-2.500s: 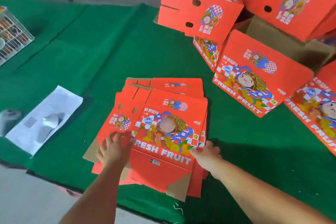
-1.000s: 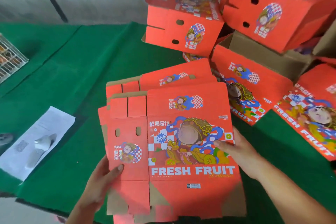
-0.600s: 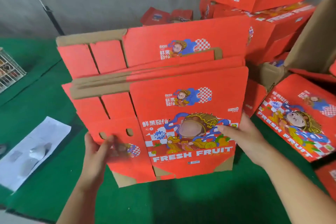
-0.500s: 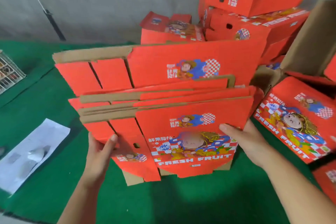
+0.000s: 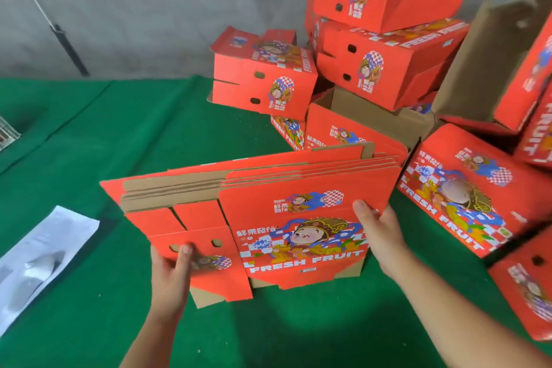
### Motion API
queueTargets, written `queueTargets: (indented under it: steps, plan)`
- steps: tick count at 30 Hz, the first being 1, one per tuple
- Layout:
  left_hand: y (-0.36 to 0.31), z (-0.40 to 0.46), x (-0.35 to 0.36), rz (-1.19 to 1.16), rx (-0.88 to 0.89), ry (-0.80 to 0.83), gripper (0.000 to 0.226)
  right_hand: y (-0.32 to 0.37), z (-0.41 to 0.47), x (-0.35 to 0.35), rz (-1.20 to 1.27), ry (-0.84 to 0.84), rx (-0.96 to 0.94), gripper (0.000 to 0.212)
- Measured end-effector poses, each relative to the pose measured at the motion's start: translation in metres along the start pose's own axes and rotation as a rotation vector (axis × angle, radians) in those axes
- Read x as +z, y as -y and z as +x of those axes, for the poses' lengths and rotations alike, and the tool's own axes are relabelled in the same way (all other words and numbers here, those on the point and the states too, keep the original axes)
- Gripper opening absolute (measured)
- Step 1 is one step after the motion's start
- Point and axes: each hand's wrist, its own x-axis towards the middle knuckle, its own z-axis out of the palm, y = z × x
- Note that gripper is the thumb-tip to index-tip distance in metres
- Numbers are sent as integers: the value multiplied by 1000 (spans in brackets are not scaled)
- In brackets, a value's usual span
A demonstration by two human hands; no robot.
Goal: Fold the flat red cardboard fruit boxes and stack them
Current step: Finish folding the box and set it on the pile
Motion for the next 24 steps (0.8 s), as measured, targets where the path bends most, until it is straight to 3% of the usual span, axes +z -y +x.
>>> queueTargets:
  steps: [4, 8, 10, 13, 15, 17, 19, 21, 24]
  plan:
    - [4, -2, 9, 59, -58, -169, 50, 2, 5, 8, 31, -30, 46, 42]
    - [-6, 27, 7, 161, -18, -376, 48, 0, 14, 31, 70, -67, 65, 32]
    - [1, 40, 0, 192, -95, -385, 55, 1, 17, 45, 34, 4, 70, 47]
    - [22, 49, -9, 421, -229, -316, 67, -3, 21, 56, -118, 203, 163, 77]
    - [37, 40, -6, 575, -311, -153, 74, -16, 19, 58, -241, 339, 302, 85]
    - [55, 20, -1, 732, -388, 105, 83, -38, 10, 54, -344, 424, 463, 86]
    - [74, 0, -4, 882, -473, 282, 94, -60, -1, 47, -435, 453, 554, 70]
    - [85, -16, -9, 980, -519, 307, 105, -79, -8, 41, -546, 407, 567, 62]
    - [89, -26, -15, 973, -661, 135, 109, -98, -10, 34, -728, 237, 595, 54]
